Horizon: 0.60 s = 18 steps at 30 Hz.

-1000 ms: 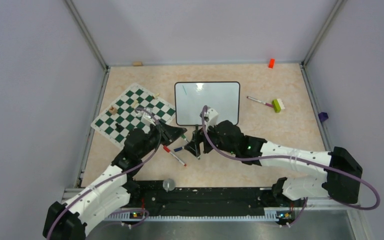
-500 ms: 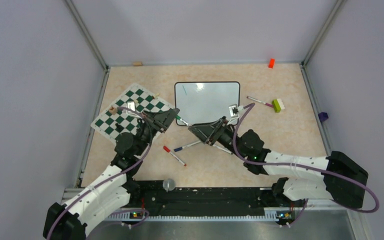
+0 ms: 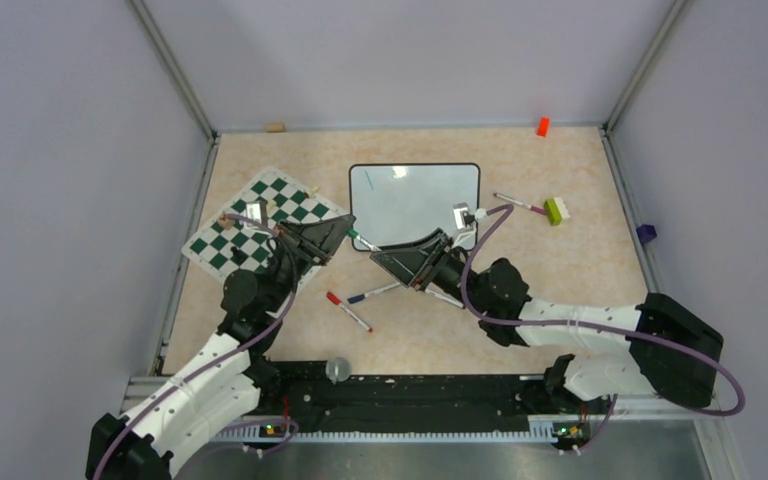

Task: Write a sentence on the whiteboard
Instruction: Open the pen cap from the whiteboard marker.

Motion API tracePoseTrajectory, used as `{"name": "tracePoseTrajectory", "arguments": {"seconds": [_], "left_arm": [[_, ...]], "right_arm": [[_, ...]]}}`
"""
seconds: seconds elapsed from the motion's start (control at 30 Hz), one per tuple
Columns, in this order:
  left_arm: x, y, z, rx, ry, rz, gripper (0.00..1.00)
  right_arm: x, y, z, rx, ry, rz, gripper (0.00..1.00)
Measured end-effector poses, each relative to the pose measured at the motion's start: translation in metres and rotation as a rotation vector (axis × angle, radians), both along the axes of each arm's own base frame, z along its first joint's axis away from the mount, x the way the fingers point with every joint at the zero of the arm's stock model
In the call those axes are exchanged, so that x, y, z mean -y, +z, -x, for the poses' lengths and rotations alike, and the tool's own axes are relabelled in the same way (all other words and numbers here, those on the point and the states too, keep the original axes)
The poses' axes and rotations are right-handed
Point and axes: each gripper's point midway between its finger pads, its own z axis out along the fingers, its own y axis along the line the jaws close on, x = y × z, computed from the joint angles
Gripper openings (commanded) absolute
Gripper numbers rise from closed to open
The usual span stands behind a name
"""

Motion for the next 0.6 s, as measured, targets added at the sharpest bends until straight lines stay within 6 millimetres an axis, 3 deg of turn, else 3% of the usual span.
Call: {"name": "tracePoseTrajectory", "arguments": {"seconds": [0.1, 0.23, 0.33, 0.37, 0.6], "left_arm": [[0.002, -0.001, 0.003, -0.004, -0.020, -0.005, 0.00], [0.003, -0.004, 0.005, -0.022, -0.038, 0.003, 0.00], [0.002, -0.004, 0.005, -0.013, -0.029, -0.002, 0.00], [0.001, -0.005, 0.004, -0.015, -0.024, -0.006, 0.00], [-0.001, -0.007, 0.004, -0.010, -0.005, -0.026, 0.00]], "right_arm": [[-0.003, 0.008, 0.001, 0.013, 0.010, -0.014, 0.31], [-0.007, 0.011, 0.000, 0.019, 0.017, -0.015, 0.10], [-0.009, 0.004, -0.004, 0.003, 0.011, -0.002, 0.08], [-0.010, 0.003, -0.005, -0.002, 0.012, -0.001, 0.00], [-0.010, 0.001, -0.006, -0.008, 0.012, 0.004, 0.00]]}}
